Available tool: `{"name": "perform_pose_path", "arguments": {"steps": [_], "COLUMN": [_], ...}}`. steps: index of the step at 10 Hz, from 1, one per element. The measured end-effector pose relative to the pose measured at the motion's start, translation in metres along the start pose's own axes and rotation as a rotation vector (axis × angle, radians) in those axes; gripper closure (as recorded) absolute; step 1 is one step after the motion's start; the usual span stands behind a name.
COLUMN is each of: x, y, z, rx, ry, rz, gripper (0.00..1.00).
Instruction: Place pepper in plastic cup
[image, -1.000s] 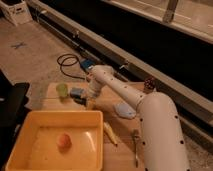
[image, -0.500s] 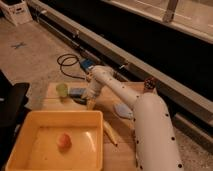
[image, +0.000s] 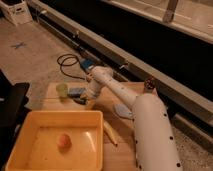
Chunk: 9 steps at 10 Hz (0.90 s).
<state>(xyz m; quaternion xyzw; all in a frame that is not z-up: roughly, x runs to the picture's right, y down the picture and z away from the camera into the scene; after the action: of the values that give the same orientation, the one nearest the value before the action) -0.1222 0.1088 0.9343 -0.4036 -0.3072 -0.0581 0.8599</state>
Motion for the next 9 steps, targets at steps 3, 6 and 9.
{"name": "perform_pose_path", "arguments": {"steps": [3, 6, 9], "x": [-0.0005, -0.0012, -0.0004], "y": [-0.0013, 0.0008, 0.0012], "z": [-0.004, -0.0029, -0.0029], "rx": [0.003, -0.004, -0.005], "ry": [-0.001, 0.002, 0.003], "rz": [0.001, -0.003, -0.002], "gripper": [0.81, 0.81, 0.81]}}
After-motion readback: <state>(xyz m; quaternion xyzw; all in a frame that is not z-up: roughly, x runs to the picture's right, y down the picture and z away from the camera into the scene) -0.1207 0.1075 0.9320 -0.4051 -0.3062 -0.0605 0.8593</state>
